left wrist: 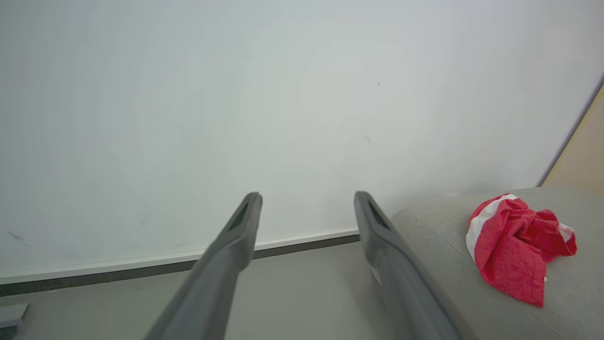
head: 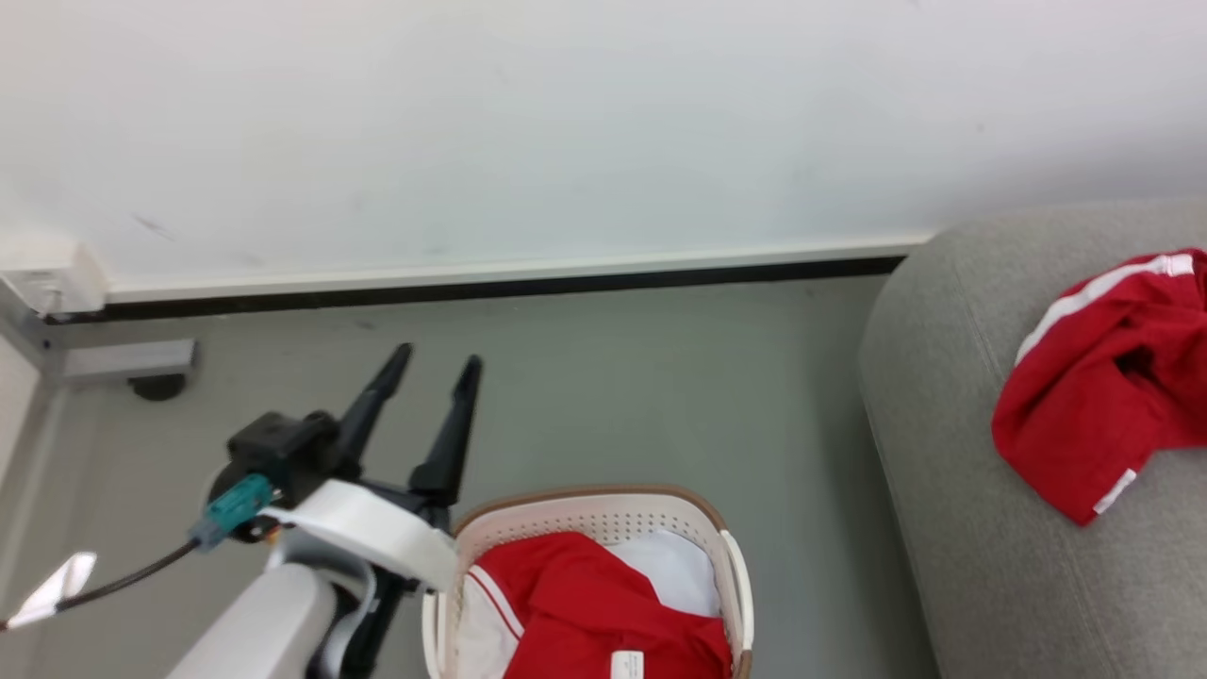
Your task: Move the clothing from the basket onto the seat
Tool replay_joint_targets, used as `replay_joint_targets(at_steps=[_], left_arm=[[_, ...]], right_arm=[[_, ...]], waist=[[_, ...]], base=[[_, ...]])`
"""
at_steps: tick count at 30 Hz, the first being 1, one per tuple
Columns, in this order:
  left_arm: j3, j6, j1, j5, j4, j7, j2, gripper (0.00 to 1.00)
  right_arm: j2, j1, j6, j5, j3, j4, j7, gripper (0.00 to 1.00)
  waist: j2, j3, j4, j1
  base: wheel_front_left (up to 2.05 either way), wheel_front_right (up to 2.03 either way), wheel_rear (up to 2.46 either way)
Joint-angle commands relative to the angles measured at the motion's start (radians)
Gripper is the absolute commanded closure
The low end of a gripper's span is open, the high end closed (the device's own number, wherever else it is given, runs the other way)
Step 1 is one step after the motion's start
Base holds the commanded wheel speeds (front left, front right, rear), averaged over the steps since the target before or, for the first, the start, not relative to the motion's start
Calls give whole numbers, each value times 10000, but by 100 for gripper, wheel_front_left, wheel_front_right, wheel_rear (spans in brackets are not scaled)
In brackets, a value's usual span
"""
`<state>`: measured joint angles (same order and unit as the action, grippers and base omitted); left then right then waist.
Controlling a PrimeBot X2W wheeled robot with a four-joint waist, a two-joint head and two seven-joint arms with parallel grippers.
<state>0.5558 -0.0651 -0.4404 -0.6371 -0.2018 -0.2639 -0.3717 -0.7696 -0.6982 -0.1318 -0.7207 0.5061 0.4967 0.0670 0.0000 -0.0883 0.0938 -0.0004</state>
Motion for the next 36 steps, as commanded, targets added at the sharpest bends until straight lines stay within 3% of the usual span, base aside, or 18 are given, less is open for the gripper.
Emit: replay_joint_targets(at_steps=[1, 6, 11, 12, 13, 16, 23, 28, 36], left_arm=[[-88, -94, 153, 121, 45, 2, -139, 0], [-1209, -528, 1006, 963, 771, -2, -176, 0], [-2329, -627, 1907, 1369, 1017, -4, 253, 0], [-2755, -588, 2216, 1550, 1104, -4, 521, 0], [-2971, -573, 2370, 1700, 1146, -5, 665, 0], [-3371, -479, 2632, 1909, 1188, -5, 980, 0], [-4549, 260, 3349, 2810, 969, -6, 1734, 0], [-5150, 751, 3470, 3315, 888, -6, 2163, 0], [-5669, 1275, 3354, 3871, 725, -6, 2625, 0]], right_arm=[[101, 275, 22, 77, -65, -69, 116, 0], [1055, 1692, 22, 239, -1083, -1223, 845, 0], [2326, 2968, 22, 1256, -2326, -1957, 1477, 0], [3022, 3574, 22, 1670, -2839, -2174, 1701, 0], [3284, 3881, 22, 1974, -3064, -2267, 1790, 0], [3851, 4416, 22, 2552, -3462, -2391, 1912, 0], [5468, 5762, 22, 4107, -4498, -3085, 1979, 0], [5953, 5919, 22, 4318, -4475, -3252, 1985, 0], [6040, 5803, 22, 4342, -4283, -3235, 1987, 0]], waist=[[0, 267, -259, 4], [0, 332, -405, 4], [0, 435, -590, 4], [0, 466, -686, 4], [0, 480, -732, 4], [0, 495, -823, 4], [0, 573, -876, 4], [0, 567, -788, 4], [0, 623, -689, 4]], base=[[0, 0, 0], [0, 0, 0], [0, 0, 0], [0, 0, 0], [0, 0, 0], [0, 0, 0], [0, 0, 0], [0, 0, 0], [0, 0, 0]])
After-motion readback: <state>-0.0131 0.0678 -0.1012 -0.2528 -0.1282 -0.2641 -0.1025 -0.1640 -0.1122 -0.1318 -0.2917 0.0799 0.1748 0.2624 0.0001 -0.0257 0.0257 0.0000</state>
